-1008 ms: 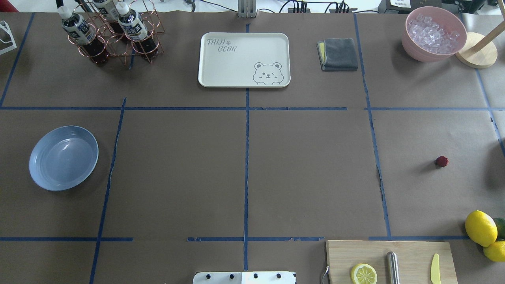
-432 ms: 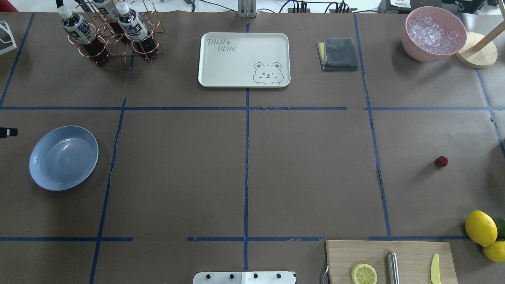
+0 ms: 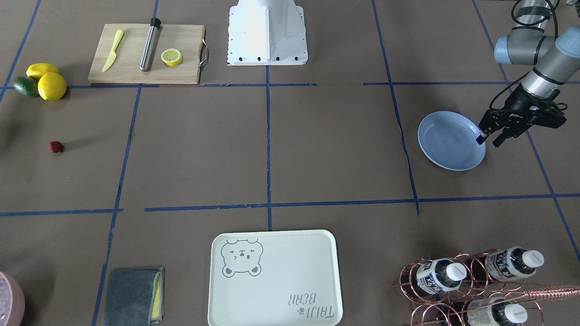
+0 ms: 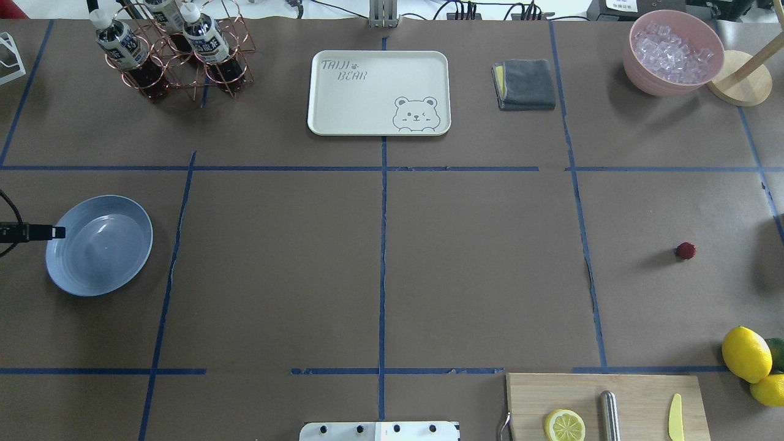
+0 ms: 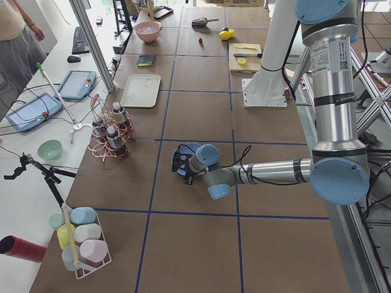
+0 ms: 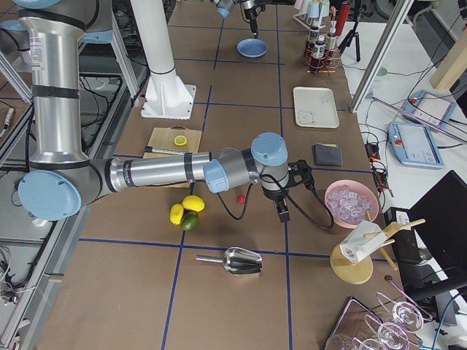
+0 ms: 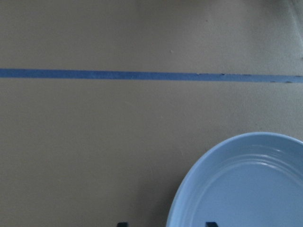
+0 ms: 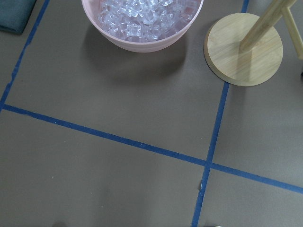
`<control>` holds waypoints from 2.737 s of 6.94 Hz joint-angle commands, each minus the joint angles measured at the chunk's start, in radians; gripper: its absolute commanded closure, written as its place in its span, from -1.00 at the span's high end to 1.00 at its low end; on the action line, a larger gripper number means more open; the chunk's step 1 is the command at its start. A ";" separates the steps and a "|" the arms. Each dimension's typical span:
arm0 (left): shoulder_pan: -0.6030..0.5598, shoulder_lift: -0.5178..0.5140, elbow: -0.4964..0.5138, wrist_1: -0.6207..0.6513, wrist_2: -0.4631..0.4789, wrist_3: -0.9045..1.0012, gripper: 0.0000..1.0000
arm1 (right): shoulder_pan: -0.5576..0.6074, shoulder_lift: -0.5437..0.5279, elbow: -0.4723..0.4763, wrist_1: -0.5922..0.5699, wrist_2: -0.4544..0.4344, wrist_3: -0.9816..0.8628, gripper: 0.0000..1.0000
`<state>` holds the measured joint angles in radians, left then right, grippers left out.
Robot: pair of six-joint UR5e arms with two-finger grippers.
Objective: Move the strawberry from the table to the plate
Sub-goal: 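Push the light blue plate with the left gripper toward the table center, then release the plate and withdraw the left arm out of view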
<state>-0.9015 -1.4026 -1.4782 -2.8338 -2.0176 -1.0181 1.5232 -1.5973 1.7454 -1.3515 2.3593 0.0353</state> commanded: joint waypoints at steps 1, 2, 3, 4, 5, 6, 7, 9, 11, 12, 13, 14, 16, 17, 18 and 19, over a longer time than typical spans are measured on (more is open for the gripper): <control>0.045 0.001 0.007 -0.009 0.010 -0.025 -0.23 | 0.000 -0.004 0.006 0.000 0.000 0.000 1.00; 0.046 0.001 0.007 -0.009 0.010 -0.023 -0.99 | 0.000 -0.007 0.005 0.000 0.000 0.000 1.00; 0.046 0.001 -0.010 -0.015 0.004 -0.023 -1.00 | 0.000 -0.009 0.005 0.000 0.002 0.000 1.00; 0.044 0.002 -0.069 0.000 -0.004 -0.026 -1.00 | 0.000 -0.009 0.006 0.000 0.002 0.000 1.00; 0.044 -0.016 -0.139 0.087 -0.036 -0.030 -1.00 | 0.000 -0.010 0.006 0.000 0.002 0.000 1.00; 0.044 -0.047 -0.248 0.234 -0.045 -0.046 -1.00 | 0.000 -0.012 0.008 0.000 0.002 0.000 1.00; 0.047 -0.137 -0.299 0.346 -0.036 -0.163 -1.00 | 0.000 -0.018 0.009 0.002 0.003 0.000 1.00; 0.221 -0.398 -0.249 0.509 0.087 -0.332 -1.00 | 0.000 -0.020 0.002 0.000 0.008 0.000 1.00; 0.333 -0.583 -0.174 0.615 0.181 -0.448 -1.00 | 0.000 -0.023 -0.003 0.000 0.008 0.000 1.00; 0.379 -0.622 -0.154 0.616 0.210 -0.450 -1.00 | 0.000 -0.023 -0.004 0.000 0.008 0.000 1.00; 0.398 -0.659 -0.131 0.614 0.218 -0.450 -1.00 | 0.000 -0.024 -0.004 0.000 0.008 0.000 1.00; 0.421 -0.667 -0.120 0.613 0.220 -0.448 -1.00 | 0.000 -0.026 -0.004 0.000 0.008 0.000 1.00; 0.453 -0.667 -0.111 0.609 0.237 -0.445 -1.00 | 0.000 -0.024 -0.012 0.000 0.006 -0.002 1.00; 0.454 -0.665 -0.111 0.606 0.235 -0.435 -1.00 | 0.000 -0.024 -0.011 0.000 0.006 0.000 1.00; 0.454 -0.665 -0.113 0.606 0.235 -0.433 -0.30 | 0.000 -0.024 -0.010 0.000 0.006 0.000 1.00; 0.452 -0.661 -0.120 0.606 0.231 -0.427 0.53 | 0.000 -0.024 -0.009 0.002 0.005 -0.003 1.00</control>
<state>-0.4490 -2.0669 -1.5923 -2.2270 -1.7836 -1.4513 1.5233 -1.6215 1.7353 -1.3512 2.3651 0.0345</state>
